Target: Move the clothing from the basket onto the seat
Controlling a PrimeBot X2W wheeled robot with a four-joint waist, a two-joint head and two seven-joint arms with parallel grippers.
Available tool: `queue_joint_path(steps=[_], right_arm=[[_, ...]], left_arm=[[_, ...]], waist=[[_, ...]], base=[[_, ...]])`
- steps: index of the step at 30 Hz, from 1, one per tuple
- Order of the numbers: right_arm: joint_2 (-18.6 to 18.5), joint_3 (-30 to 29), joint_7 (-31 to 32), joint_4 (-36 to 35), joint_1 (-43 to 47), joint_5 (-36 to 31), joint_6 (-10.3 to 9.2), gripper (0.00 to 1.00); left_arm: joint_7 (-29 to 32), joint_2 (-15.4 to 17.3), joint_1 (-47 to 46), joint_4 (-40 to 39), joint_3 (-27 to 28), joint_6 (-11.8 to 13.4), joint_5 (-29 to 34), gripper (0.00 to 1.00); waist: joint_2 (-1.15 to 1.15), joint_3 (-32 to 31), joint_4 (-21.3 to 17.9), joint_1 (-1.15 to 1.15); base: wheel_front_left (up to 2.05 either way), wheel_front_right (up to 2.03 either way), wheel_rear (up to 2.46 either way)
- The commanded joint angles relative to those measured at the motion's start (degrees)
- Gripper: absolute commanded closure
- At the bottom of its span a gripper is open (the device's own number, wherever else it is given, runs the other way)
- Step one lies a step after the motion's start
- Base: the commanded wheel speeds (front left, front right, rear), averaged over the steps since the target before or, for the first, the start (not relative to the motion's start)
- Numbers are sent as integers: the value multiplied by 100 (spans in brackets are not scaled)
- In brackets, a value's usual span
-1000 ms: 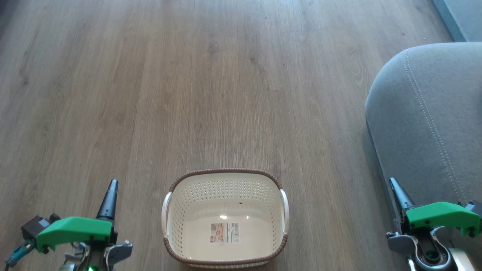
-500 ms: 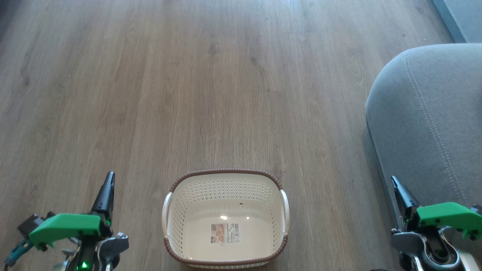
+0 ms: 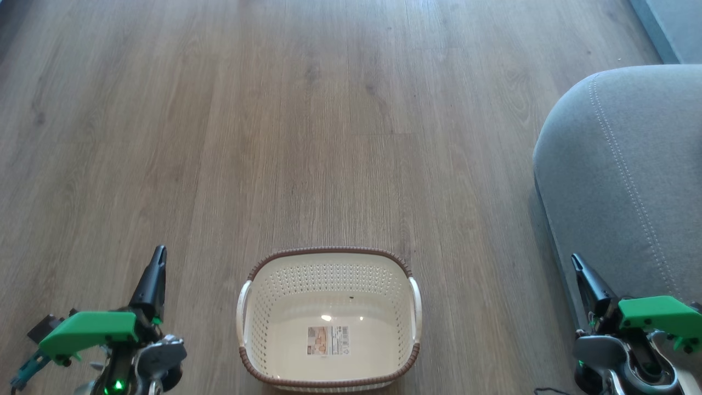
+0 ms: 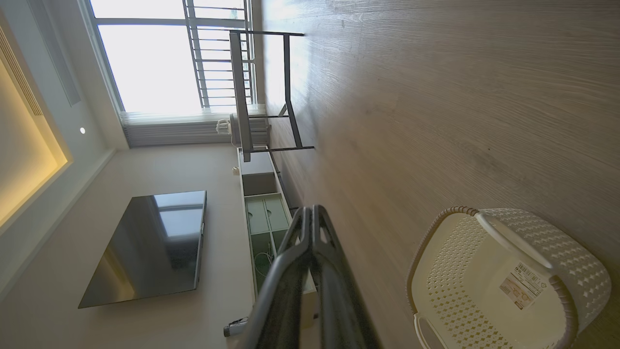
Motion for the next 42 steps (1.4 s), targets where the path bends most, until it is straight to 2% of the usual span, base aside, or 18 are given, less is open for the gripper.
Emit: queue_joint_path(steps=[1, 42], right_arm=[[9, 96, 31, -235, -257, 42, 40, 100], [18, 82, 43, -235, -258, 30, 40, 100]], left_arm=[[43, 34, -333, -201, 209, -38, -29, 100], [42, 34, -332, -202, 208, -38, -30, 100]], waist=[[0, 0, 0, 0], [0, 0, 0, 0]], base=[[0, 0, 0], [0, 0, 0]])
